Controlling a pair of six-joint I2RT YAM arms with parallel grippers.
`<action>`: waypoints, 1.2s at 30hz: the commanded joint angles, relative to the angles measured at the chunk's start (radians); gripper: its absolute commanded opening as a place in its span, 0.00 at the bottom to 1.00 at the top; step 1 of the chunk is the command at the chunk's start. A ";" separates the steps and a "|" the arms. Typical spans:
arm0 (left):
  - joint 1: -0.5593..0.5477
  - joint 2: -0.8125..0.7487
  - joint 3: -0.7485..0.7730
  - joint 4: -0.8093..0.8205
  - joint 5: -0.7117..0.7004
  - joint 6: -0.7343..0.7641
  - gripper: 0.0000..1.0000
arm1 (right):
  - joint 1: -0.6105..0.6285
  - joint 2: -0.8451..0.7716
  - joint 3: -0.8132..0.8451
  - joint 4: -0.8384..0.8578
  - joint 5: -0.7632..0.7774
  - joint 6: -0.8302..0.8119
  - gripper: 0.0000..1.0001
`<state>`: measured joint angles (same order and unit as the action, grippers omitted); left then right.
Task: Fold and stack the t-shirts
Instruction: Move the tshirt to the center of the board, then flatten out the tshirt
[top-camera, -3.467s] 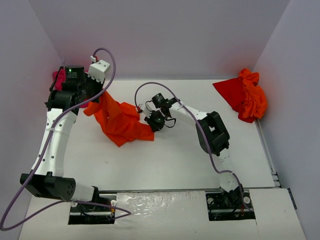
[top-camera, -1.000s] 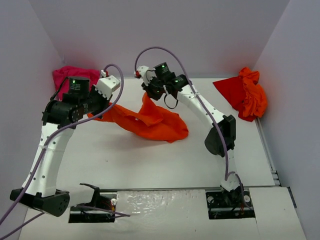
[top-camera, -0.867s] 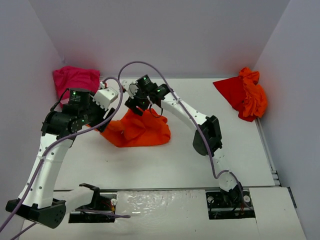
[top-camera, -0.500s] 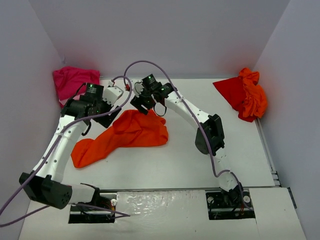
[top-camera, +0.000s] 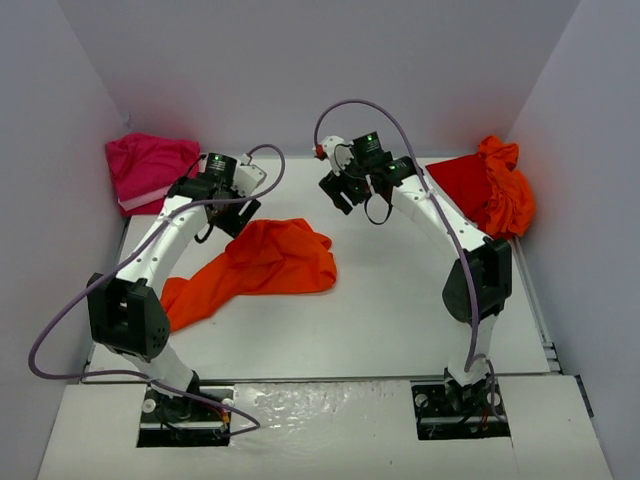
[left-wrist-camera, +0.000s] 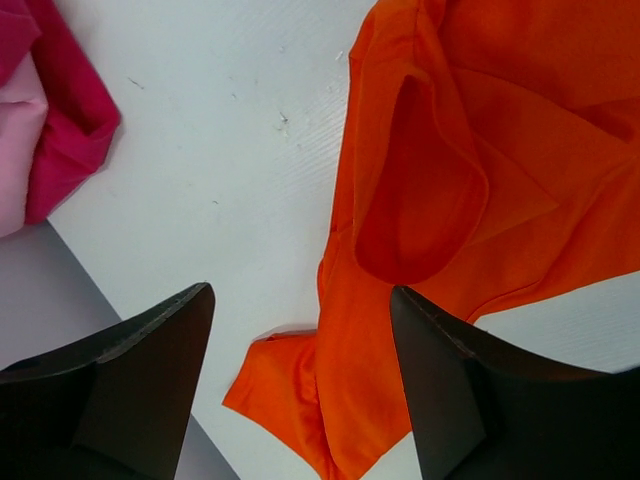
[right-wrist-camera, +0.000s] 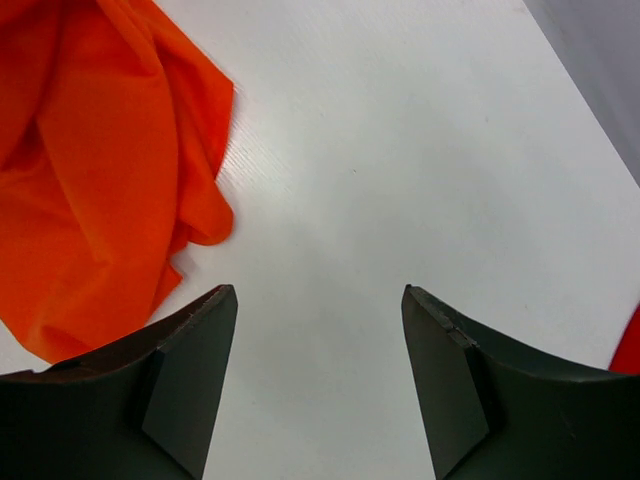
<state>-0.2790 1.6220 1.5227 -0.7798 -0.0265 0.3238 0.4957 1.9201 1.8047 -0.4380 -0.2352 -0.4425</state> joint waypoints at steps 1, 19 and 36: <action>0.006 -0.007 0.038 0.043 0.036 -0.038 0.66 | -0.007 -0.124 -0.047 0.080 0.026 0.000 0.64; 0.008 -0.004 -0.104 -0.102 0.139 -0.043 0.70 | -0.016 -0.276 -0.205 0.159 0.031 0.050 0.65; 0.008 0.103 -0.093 -0.061 0.074 -0.063 0.70 | -0.017 -0.325 -0.263 0.182 0.033 0.034 0.65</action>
<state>-0.2790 1.7256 1.3762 -0.8534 0.0777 0.2752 0.4786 1.6645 1.5514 -0.3178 -0.2141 -0.4015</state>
